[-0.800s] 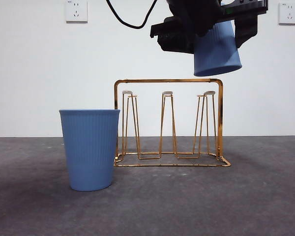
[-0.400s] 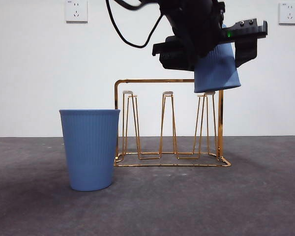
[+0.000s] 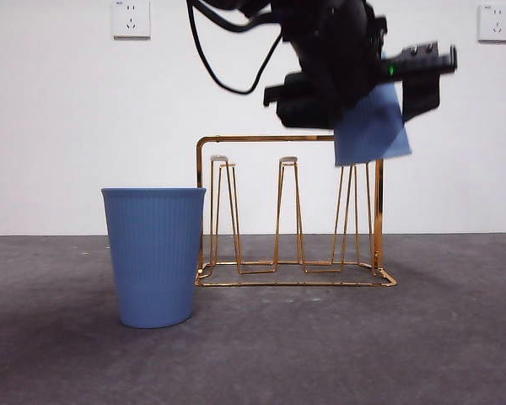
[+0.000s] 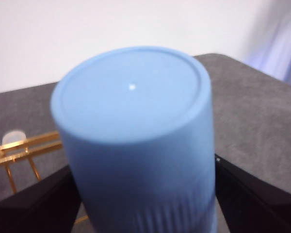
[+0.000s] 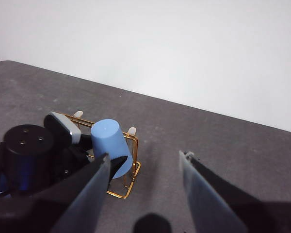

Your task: Pick up cup 1,put cup 1 in the cup rack,pick up cup 2,put cup 2 in the cup rack

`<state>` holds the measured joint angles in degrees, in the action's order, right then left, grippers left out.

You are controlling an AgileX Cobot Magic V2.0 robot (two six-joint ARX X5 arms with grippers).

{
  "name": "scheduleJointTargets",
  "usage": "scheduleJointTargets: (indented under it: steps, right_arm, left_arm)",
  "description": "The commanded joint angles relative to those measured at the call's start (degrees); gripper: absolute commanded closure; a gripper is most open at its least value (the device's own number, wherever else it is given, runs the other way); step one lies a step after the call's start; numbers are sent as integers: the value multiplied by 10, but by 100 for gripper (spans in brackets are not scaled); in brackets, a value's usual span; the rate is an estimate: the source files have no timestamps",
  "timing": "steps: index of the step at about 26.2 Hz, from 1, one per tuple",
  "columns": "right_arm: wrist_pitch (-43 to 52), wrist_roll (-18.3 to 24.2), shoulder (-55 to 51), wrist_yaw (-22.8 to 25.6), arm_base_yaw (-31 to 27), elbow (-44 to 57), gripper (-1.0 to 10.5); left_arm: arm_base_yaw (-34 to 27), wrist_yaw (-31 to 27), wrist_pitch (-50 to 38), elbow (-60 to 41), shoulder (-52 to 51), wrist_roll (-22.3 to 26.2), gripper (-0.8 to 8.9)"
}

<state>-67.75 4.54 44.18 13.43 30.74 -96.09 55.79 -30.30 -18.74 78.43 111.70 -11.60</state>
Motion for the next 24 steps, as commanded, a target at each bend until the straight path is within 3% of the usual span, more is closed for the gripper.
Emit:
scheduleJointTargets:
  steps: [1,24]
  right_arm:
    - [2,2,-1,-2,0,3,697]
    - [0,7,6,-12,0,4,697]
  left_arm:
    - [-2,2,11,-3,19,-20,821]
    - [9,-3,33,-3,83,-49,821]
